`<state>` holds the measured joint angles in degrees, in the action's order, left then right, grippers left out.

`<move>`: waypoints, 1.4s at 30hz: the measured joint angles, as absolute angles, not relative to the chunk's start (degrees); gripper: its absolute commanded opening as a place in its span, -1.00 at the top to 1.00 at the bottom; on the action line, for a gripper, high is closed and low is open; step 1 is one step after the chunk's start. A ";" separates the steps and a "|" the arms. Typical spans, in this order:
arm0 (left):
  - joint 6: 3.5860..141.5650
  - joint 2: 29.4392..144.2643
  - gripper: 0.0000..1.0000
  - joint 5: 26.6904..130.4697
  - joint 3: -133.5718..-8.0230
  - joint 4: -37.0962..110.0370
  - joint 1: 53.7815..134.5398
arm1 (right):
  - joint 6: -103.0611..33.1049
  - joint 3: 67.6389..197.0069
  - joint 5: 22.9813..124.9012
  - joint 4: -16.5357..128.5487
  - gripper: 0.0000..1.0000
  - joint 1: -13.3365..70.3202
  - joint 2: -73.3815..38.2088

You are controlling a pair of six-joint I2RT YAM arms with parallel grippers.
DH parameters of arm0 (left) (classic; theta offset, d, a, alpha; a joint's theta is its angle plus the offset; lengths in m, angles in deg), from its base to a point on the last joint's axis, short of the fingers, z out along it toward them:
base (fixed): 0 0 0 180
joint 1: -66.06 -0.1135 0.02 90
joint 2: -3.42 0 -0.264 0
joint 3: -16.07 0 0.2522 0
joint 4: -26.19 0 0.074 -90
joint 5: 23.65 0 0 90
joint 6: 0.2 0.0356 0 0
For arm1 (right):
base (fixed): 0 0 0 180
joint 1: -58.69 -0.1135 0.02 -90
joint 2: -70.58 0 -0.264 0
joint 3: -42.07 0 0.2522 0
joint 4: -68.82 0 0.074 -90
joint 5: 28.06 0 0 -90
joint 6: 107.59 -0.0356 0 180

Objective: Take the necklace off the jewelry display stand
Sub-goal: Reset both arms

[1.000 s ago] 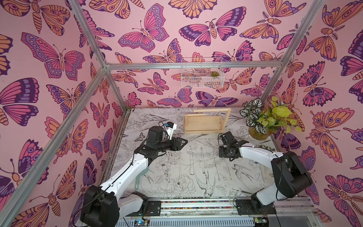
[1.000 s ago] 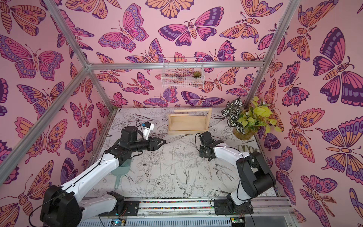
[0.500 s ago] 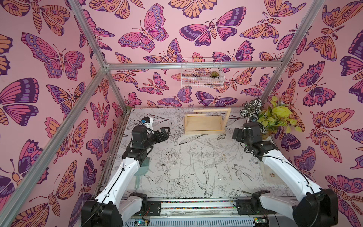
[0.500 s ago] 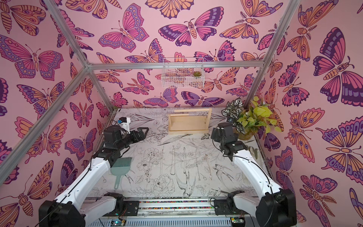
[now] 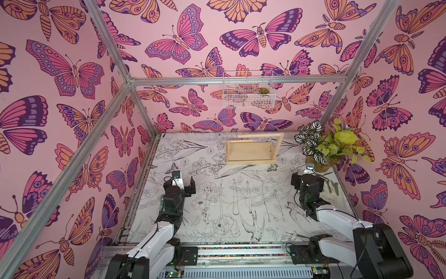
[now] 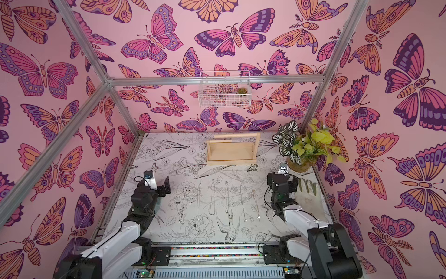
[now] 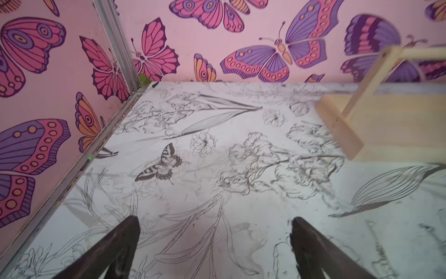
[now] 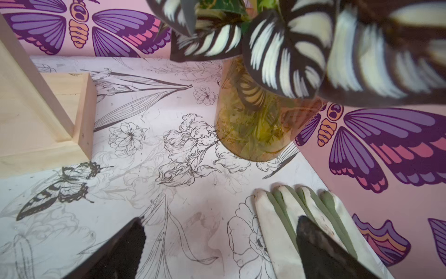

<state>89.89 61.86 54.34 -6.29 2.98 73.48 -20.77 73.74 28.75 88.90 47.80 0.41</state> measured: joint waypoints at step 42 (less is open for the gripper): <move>90.51 92.35 -0.98 67.70 -19.43 -11.12 64.59 | -21.25 76.80 41.50 104.92 -0.99 54.01 -16.51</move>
